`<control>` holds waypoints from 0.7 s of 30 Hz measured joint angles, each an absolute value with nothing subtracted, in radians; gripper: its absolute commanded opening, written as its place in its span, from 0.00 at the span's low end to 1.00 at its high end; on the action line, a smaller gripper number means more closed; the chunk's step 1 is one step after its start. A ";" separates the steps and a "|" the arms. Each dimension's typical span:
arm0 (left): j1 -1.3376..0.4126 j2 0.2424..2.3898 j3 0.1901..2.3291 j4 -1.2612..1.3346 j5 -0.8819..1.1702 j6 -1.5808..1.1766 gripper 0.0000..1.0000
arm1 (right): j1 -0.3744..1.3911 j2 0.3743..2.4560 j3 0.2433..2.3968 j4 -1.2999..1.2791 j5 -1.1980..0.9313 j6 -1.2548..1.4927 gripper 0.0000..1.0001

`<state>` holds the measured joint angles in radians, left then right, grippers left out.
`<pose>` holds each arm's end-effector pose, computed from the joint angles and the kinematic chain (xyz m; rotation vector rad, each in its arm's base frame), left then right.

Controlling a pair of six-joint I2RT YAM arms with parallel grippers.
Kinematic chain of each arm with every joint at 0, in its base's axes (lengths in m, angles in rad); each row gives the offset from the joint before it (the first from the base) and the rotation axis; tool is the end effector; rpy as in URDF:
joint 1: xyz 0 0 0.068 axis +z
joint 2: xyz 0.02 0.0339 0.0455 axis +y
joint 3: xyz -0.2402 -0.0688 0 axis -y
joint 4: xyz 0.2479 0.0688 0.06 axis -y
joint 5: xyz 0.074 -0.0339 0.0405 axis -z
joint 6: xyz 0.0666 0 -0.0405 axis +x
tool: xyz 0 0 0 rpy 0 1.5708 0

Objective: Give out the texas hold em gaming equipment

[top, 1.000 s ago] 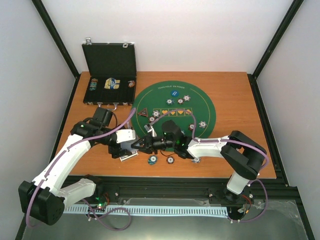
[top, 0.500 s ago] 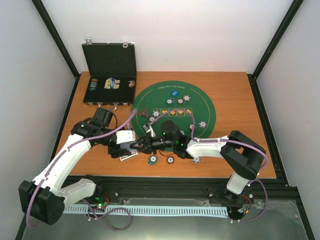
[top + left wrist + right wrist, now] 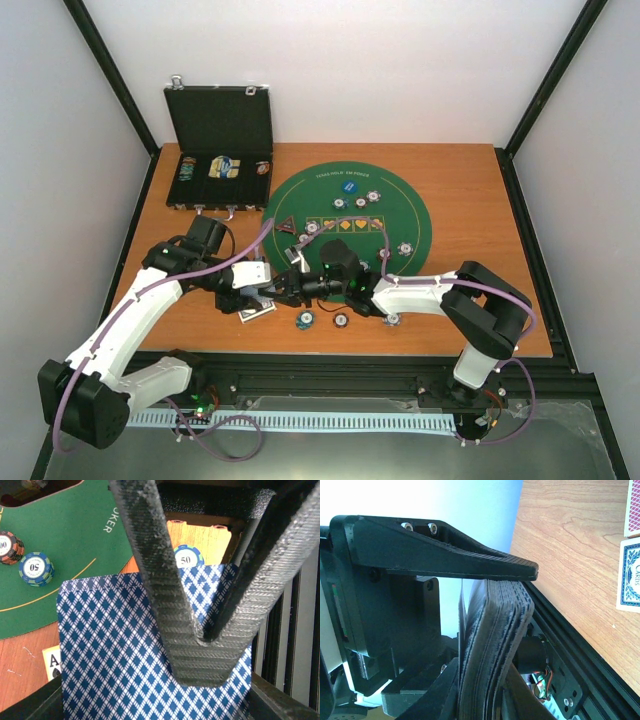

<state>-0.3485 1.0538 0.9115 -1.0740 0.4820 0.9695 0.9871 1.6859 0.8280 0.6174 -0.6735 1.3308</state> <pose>0.1787 -0.0978 0.2218 1.6976 2.0032 -0.4703 0.1734 0.3379 0.1738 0.2315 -2.4005 -1.9975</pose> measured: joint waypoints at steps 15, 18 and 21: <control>-0.348 1.055 0.919 -1.103 0.449 0.997 0.27 | 0.975 1.723 0.897 0.569 -0.712 1.309 0.33; -0.349 1.055 0.923 -1.108 0.442 1.002 0.27 | 0.975 1.744 0.913 0.572 -0.721 1.310 0.31; -0.349 1.055 0.923 -1.111 0.436 1.006 0.29 | 0.975 1.752 0.914 0.581 -0.727 1.317 0.28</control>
<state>-0.3489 1.0550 0.9226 -1.1110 0.4362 1.0061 0.9749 1.7515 0.9138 0.5808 -0.7269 1.3170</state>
